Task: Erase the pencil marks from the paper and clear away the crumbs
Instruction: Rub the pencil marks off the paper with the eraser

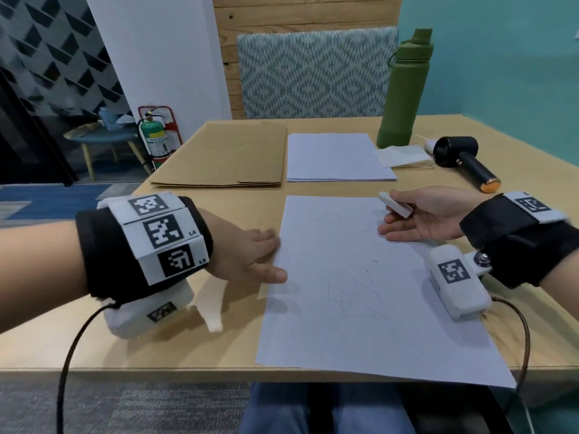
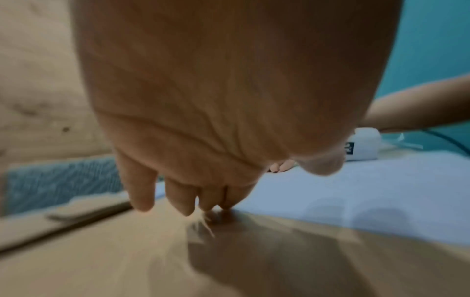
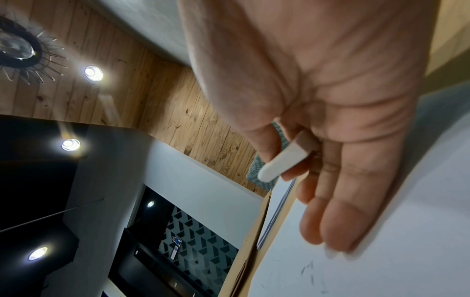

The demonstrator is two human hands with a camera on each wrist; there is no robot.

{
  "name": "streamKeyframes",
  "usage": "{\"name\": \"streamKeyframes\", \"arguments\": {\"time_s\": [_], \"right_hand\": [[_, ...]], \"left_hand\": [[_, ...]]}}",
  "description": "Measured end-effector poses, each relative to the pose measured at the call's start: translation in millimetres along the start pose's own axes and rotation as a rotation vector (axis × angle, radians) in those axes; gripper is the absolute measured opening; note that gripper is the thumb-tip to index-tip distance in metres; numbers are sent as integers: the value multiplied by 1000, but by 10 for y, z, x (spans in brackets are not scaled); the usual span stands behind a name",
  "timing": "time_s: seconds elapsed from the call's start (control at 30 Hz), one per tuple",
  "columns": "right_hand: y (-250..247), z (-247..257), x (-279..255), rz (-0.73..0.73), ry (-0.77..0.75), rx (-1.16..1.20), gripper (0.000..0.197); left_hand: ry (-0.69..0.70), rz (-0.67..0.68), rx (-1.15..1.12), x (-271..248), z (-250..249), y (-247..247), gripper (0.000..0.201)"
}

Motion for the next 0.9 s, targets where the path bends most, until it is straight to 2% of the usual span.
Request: {"name": "streamKeyframes", "arguments": {"time_s": [0.03, 0.1, 0.17, 0.2, 0.23, 0.3, 0.37, 0.4, 0.47, 0.53, 0.57, 0.63, 0.73, 0.77, 0.8, 0.9], "right_hand": [[-3, -1, 8, 0, 1, -4, 33], [-3, -4, 19, 6, 8, -12, 32], [3, -4, 27, 12, 9, -9, 32], [5, -3, 29, 13, 7, -5, 32], [3, -2, 31, 12, 5, -3, 32], [-2, 1, 30, 9, -1, -4, 32], [-2, 3, 26, 9, -5, -5, 32], [-2, 3, 26, 11, -6, -5, 33], [0, 1, 33, 16, -7, 1, 33], [0, -4, 38, 24, -6, 12, 33], [-5, -5, 42, 25, -8, 18, 33], [-13, -7, 49, 25, -14, 23, 33], [-6, 0, 43, 21, -21, 22, 34], [-5, -1, 43, 22, -22, 20, 33], [-7, -2, 44, 23, -22, 20, 33], [-13, -9, 36, 25, -20, 33, 33]], "left_hand": [[5, -43, 15, -24, -3, -58, 81], [106, -109, -12, -83, -109, -145, 76], [215, -82, -83, -120, -249, -153, 72], [222, -33, -97, -106, -282, -107, 71], [182, 22, -91, -76, -276, -49, 72], [-11, 93, -33, -33, -141, 17, 77], [-185, 51, 36, -56, 3, -65, 81], [-194, -6, 61, -70, 7, -122, 83], [-14, -95, 96, -70, -159, -172, 81], [197, -64, 64, -70, -363, -73, 76], [236, -27, 40, -64, -424, 8, 76], [171, -8, 16, -9, -372, 127, 78], [-119, -40, 22, 19, -60, 58, 87], [-157, -68, 41, -1, -13, -5, 88], [-131, -100, 80, -25, -48, -68, 87], [196, -126, 162, -134, -476, -139, 83]]}}
Point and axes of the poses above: each hand's wrist, its own x-axis towards the middle knuckle, its own y-axis out of the palm, z = x × y, the point moved 7 cm from there along x, towards the middle knuckle, and after that the axes turned 12 degrees about z, right-handed, at the moved point
